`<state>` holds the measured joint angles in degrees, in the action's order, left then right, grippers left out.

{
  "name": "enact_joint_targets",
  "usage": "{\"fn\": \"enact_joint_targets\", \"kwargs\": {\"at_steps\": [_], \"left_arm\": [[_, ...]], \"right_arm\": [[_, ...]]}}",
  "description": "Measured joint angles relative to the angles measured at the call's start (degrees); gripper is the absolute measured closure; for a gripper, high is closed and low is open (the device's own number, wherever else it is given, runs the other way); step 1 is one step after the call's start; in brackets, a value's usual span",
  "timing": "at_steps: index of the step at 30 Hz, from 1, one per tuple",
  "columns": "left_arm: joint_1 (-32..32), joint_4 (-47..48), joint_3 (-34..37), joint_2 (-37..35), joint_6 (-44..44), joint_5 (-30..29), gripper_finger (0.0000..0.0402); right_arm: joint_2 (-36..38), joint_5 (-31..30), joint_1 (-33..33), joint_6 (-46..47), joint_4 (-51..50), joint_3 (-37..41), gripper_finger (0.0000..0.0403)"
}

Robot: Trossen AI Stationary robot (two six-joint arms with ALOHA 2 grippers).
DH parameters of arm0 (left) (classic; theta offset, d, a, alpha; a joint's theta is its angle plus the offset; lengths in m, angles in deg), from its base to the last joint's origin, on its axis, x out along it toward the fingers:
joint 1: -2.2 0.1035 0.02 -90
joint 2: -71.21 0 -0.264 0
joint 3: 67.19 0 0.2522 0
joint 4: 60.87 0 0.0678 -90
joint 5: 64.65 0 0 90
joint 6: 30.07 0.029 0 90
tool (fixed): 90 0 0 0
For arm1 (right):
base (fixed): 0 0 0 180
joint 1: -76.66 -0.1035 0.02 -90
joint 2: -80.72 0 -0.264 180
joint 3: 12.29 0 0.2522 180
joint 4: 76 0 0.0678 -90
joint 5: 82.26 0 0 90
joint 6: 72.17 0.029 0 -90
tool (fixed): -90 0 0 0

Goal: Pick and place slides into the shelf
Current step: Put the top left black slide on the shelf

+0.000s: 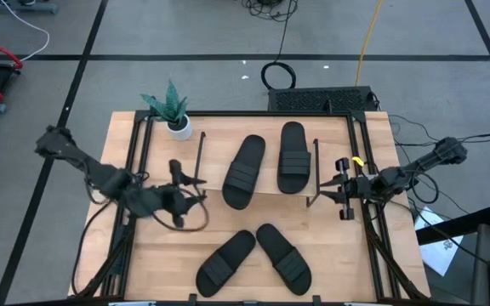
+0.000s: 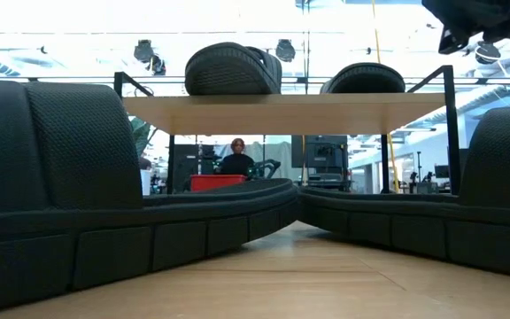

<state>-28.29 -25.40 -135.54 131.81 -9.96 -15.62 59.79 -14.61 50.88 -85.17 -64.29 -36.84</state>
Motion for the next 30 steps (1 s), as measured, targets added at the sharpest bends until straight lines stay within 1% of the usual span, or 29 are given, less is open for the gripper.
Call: {"fn": "enact_joint_targets", "kwargs": {"at_steps": [1,3,5,6,8,10,12,14,19,21,23,26,28,30], "left_arm": [[0.99,-5.16,2.36,-2.30,3.71,3.06,0.0188],[2.81,-15.66,7.22,-7.49,8.43,6.51,0.0188],[4.61,-22.91,11.89,-13.10,11.00,8.73,0.0190],[5.48,-24.85,14.23,-16.01,11.52,9.90,0.0194],[7.11,-25.73,18.55,-21.77,10.69,12.48,0.0210],[8.52,-26.05,22.50,-27.05,8.02,15.03,0.0232],[9.50,-26.40,26.14,-31.38,5.12,17.82,0.0259],[9.97,-26.51,29.35,-34.79,2.75,19.07,0.0288],[9.97,-28.02,36.19,-39.73,2.20,21.16,0.0363],[9.97,-28.73,38.27,-40.96,2.88,21.71,0.0390],[9.95,-29.57,39.94,-41.87,2.86,21.95,0.0395],[9.95,-31.43,41.67,-42.81,1.69,20.85,0.0391],[9.95,-32.43,42.44,-42.87,1.71,19.50,0.0393],[9.95,-32.12,43.14,-42.78,2.05,19.04,0.0398]], "right_arm": [[0.00,0.00,0.19,0.19,-0.04,0.00,0.0339],[0.00,0.22,0.33,0.43,-0.58,0.00,0.0339],[0.00,1.33,0.33,0.80,-1.25,0.00,0.0339],[-0.01,1.73,0.33,1.15,-1.53,0.00,0.0339],[0.00,1.94,0.33,1.67,-1.84,0.00,0.0339],[0.00,1.81,0.33,1.76,-1.99,0.00,0.0339],[0.00,1.79,0.35,1.63,-1.95,0.00,0.0339],[0.00,1.76,0.53,1.66,-1.69,0.00,0.0339],[-0.60,1.67,2.55,2.01,-3.29,-2.14,0.0339],[-1.42,1.67,4.04,2.87,-6.90,-4.71,0.0339],[-2.80,2.31,5.82,4.16,-12.91,-8.58,0.0343],[-5.81,6.45,9.32,4.55,-21.93,-15.46,0.0369],[-8.20,7.76,11.78,3.55,-24.41,-19.75,0.0392],[-10.64,8.98,14.78,3.12,-26.46,-23.93,0.0397]]}}
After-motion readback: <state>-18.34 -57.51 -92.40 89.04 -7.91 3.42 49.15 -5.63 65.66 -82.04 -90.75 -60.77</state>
